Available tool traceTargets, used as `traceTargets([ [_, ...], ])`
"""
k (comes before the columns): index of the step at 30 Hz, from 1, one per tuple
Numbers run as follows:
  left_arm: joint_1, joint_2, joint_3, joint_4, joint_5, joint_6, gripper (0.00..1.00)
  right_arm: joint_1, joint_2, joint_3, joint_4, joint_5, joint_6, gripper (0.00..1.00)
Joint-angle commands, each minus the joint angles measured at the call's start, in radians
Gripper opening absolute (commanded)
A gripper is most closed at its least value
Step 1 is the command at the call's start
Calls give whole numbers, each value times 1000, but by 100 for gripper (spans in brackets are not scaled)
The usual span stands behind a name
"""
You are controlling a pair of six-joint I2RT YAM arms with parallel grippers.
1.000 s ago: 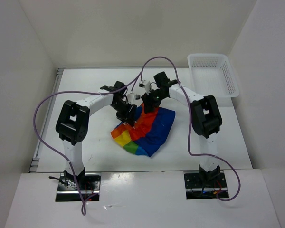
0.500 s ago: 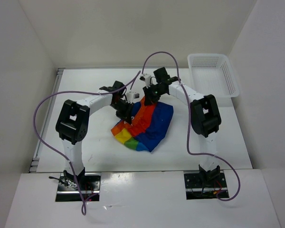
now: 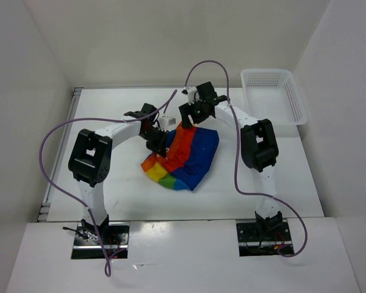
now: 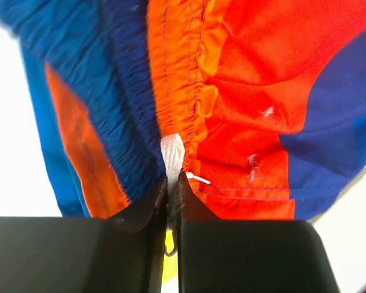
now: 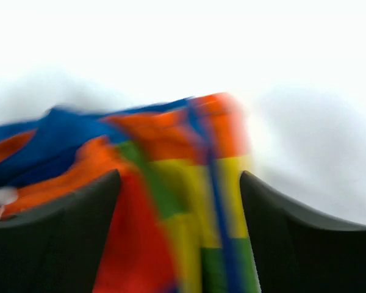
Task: Fold and stack the shorts
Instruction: Fold the shorts
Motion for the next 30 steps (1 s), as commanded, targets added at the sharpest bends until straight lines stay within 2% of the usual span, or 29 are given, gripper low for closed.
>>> traceTargets([
  [1,-1,-15,-20,-133,-12,6,9,-42,-12,139,157,119,-22,88],
  [3,18,-6,-9,-133,-12,6,11,-42,-34,176,157,119,-22,92],
  [5,34,25,3,-133,-3,6,14,-42,-57,222,157,156,10,92],
  [7,46,34,14,-133,8,6,17,-42,-119,207,157,254,30,89],
  [8,58,34,14,-133,8,6,17,-42,-149,184,148,281,31,84],
  [9,58,34,14,-133,19,6,18,-42,-213,155,136,298,11,77],
  [10,68,34,14,-133,19,6,18,-42,-248,77,121,298,-14,60],
  [12,68,24,14,-133,28,6,18,-42,-358,-17,63,251,-84,42],
  [13,68,11,14,-133,28,6,18,-42,-395,-119,40,211,-104,23],
  [16,68,1,3,-133,39,6,18,4,-529,-325,-57,124,-215,0],
  [19,68,1,-6,-133,39,6,18,39,-623,-480,-142,-3,-276,0],
  [22,77,1,-6,-133,39,6,18,85,-641,-586,-127,-31,-250,0],
  [25,77,10,-6,-133,39,6,18,85,-608,-628,-44,-7,-187,0],
  [30,77,1,-16,-124,17,6,19,85,-499,-628,56,123,-100,0],
])
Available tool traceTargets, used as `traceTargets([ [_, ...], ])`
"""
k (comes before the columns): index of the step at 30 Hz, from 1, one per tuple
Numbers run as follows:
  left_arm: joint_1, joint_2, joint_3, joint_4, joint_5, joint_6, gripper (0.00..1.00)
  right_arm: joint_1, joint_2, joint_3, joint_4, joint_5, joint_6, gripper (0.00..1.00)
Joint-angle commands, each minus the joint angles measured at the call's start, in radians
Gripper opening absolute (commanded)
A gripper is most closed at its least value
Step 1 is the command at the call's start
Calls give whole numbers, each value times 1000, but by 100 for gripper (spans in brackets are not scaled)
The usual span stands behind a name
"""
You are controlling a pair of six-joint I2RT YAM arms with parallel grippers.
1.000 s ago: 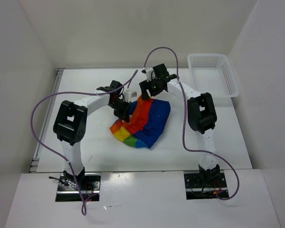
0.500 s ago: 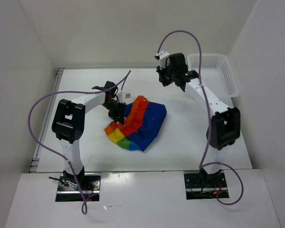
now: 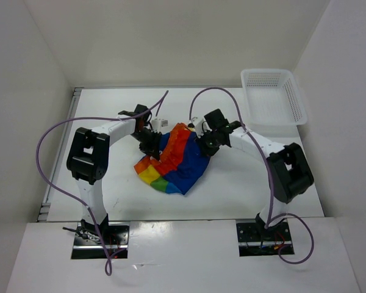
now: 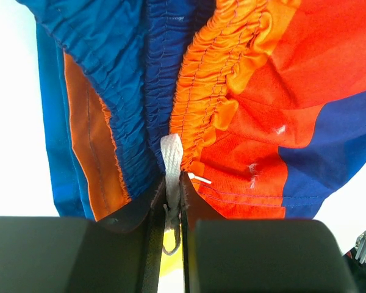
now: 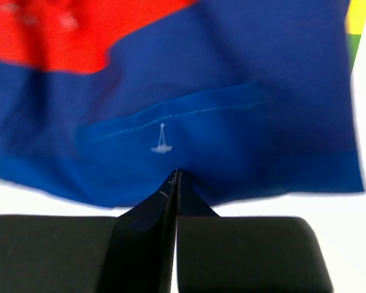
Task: Fold and stack the shorts
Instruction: Fold the shorts
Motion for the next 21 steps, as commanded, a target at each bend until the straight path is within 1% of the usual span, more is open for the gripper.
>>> traceTargets([
  [1,6,-18,-9,-9,-1,6,19,-4,91,15,115,90,75,0],
  [4,6,-28,-20,-9,-11,6,23,-25,177,74,164,195,116,0],
  [5,15,-37,-29,-9,-11,6,24,-26,200,91,176,252,127,0],
  [8,25,-37,-29,-9,-11,6,26,-50,290,179,198,341,145,0],
  [12,35,-46,-38,-9,-11,6,27,-50,404,305,207,415,165,0],
  [14,46,-46,-38,-9,-11,6,27,-50,444,390,216,424,175,0],
  [15,46,-46,-38,-9,-11,6,28,-50,485,419,216,441,175,0],
  [16,46,-46,-38,-9,0,6,32,-50,505,477,216,441,175,0],
  [18,46,-46,-38,-9,9,6,38,-41,557,535,207,441,175,0],
  [20,46,-58,-29,-19,20,6,45,-29,568,591,207,441,175,0],
  [21,46,-58,-20,-28,20,6,45,-18,568,601,207,432,159,0],
])
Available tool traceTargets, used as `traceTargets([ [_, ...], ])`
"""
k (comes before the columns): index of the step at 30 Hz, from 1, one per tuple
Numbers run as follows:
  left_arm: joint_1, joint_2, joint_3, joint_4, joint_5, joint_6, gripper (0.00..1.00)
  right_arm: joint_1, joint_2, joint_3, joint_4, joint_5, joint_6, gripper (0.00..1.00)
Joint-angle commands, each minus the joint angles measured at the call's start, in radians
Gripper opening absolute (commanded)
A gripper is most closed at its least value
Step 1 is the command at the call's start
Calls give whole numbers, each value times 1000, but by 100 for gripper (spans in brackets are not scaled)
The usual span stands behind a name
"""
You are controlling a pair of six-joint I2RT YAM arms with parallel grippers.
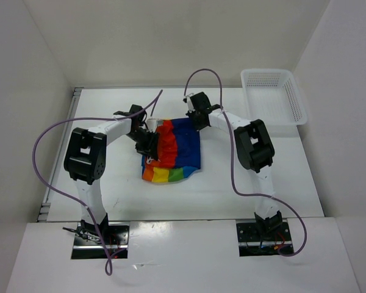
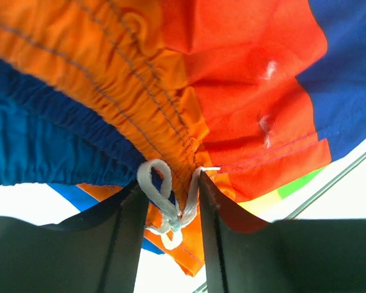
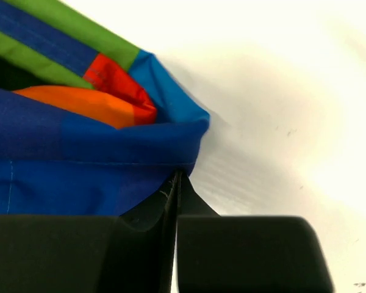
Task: Fold and stack the shorts
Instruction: Fold the shorts
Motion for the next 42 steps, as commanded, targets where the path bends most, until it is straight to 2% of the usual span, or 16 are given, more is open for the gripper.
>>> traceTargets([
  [1,15,-69,15,-34,18,6,46,17,9,88,43,39,2,0],
  [5,38,-132,63,-65,46,6,51,26,-88,88,52,48,-39,0],
  [10,57,-152,233,-120,84,6,54,36,-285,4,-4,-4,-111,0],
  [15,48,-93,326,-80,111,6,59,129,-442,-210,-81,-134,-238,0],
  [17,32,-35,372,-80,92,6,59,190,-462,-266,-95,-169,-238,0],
  [22,18,136,463,-59,45,6,55,230,-480,-425,-104,-254,-180,0],
  [29,18,243,485,1,-78,6,54,243,-471,-640,-29,-208,-192,0],
  [32,18,263,485,13,-139,6,54,243,-471,-671,-18,-170,-192,0],
  [37,18,276,475,24,-135,6,55,243,-462,-670,-9,-170,-203,0],
  [42,18,159,465,24,-35,6,68,243,-520,-576,-76,-191,-295,0],
])
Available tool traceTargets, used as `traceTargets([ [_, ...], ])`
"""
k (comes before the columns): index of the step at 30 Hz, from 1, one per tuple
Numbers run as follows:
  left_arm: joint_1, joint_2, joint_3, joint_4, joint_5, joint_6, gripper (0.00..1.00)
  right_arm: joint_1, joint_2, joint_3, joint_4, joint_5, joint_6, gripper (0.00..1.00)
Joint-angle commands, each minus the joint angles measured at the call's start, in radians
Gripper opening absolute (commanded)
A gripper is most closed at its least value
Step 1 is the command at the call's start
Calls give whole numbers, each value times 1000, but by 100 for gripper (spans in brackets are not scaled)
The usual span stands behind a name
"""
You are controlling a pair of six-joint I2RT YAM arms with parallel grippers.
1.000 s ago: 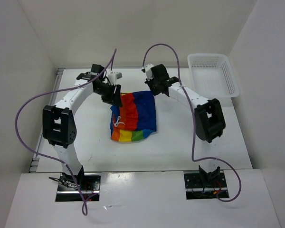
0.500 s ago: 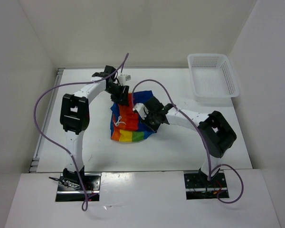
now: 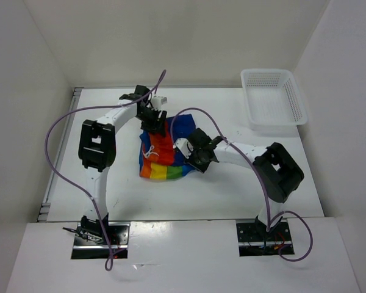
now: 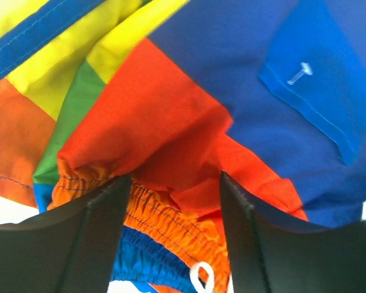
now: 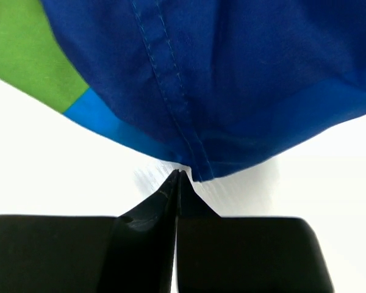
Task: Fold and stack the shorts
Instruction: Fold the shorts
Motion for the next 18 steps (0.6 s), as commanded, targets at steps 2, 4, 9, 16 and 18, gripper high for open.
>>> traceTargets([
  [2,14,-193,13,14,84,5,78,-17,-92,125,-51,-35,-43,20],
  [4,26,-259,1,14,106,5,87,-57,-115,178,-60,-91,21,53],
  [9,73,-385,-105,23,51,5,99,-272,-80,215,46,-275,291,80],
  [16,104,-321,-306,-6,14,5,99,-299,80,224,122,-320,386,88],
  [18,113,-304,-335,5,14,5,99,-299,120,224,142,-331,414,88],
])
